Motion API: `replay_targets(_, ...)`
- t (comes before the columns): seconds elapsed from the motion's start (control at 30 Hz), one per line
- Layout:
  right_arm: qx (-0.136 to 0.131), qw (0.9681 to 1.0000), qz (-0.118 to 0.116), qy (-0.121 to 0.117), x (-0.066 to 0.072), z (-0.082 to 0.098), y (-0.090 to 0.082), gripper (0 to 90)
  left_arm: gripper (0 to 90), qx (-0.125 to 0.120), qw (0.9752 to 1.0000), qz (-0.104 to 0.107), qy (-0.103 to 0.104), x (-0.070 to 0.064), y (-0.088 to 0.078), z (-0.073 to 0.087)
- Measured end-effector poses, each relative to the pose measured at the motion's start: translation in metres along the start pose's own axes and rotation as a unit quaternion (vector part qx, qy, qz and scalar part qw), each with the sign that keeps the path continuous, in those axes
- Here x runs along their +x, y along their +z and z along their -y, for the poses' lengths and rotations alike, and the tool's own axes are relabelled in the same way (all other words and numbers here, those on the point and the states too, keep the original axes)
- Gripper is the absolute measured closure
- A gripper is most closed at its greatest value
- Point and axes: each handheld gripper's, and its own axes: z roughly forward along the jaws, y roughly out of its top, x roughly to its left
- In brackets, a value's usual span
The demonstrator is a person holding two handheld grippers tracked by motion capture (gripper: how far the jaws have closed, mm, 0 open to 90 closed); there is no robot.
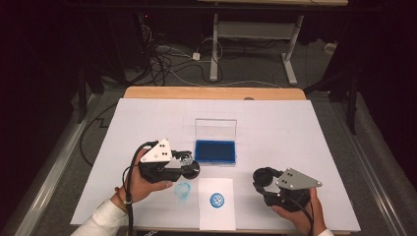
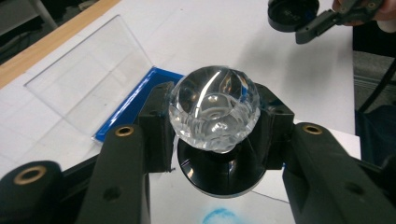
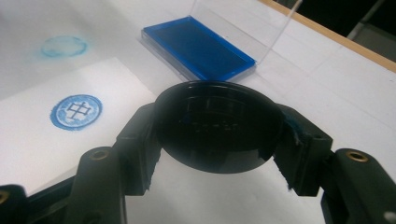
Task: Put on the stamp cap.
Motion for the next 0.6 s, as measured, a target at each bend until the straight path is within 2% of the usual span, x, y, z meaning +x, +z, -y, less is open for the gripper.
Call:
replay_targets(0.27, 0.001, 0.9992, -0.037, -0.014, 0.015, -0.01, 0.015, 38.5, 54.8, -0.012, 0.9999, 0.001, 0.0, -0.002, -0.001, -0.005)
replay_targets(0.6, -0.002, 0.9957, -0.088, -0.029, 0.038, -0.029, 0.039, 38.4, 54.8, -0.018, 0.9997, 0.013, 0.012, -0.013, 0.01, -0.018)
